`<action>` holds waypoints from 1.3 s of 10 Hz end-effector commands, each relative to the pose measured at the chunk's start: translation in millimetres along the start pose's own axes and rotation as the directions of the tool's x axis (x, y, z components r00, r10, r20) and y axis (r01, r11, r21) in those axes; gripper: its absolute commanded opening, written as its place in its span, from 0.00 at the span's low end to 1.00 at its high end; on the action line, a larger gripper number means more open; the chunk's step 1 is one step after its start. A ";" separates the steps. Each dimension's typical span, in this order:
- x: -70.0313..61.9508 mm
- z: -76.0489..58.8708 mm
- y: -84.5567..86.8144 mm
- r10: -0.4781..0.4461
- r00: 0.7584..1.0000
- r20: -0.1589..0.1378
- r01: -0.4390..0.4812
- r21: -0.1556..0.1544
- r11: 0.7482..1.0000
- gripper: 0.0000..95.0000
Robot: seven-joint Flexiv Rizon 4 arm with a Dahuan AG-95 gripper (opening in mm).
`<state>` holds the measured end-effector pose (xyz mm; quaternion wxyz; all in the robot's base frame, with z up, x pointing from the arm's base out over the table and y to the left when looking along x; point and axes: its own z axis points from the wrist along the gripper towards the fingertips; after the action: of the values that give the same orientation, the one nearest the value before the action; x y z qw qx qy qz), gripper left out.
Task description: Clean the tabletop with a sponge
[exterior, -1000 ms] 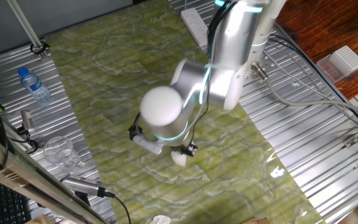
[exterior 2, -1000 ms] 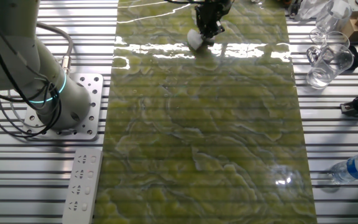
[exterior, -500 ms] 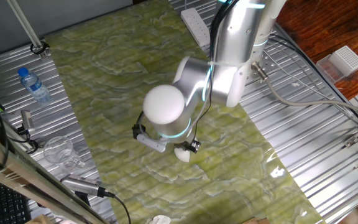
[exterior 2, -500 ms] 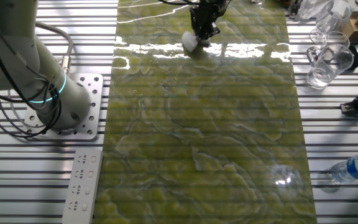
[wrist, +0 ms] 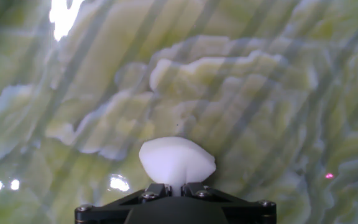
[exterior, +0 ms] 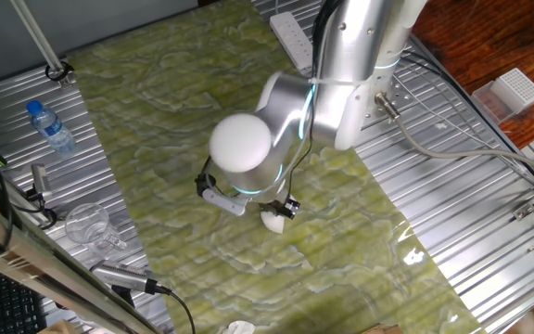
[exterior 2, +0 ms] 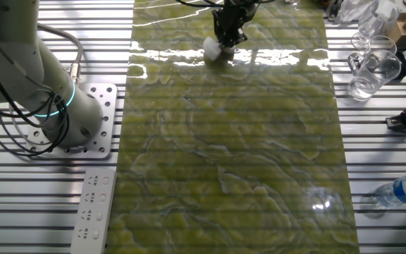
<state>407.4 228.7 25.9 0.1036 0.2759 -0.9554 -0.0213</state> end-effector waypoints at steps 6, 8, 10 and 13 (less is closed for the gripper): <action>-5.3 6.8 -11.0 0.062 0.985 0.163 -0.072 0.056 0.996 0.60; -5.0 6.6 -11.1 0.066 0.982 0.175 -0.075 0.045 0.996 1.00; -5.0 6.4 -11.0 0.086 0.978 0.189 -0.096 0.041 0.995 1.00; -4.9 5.3 -10.4 0.135 0.971 0.199 -0.144 0.031 0.989 1.00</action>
<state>414.7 222.8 17.4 0.0039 0.2099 -0.9775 -0.0213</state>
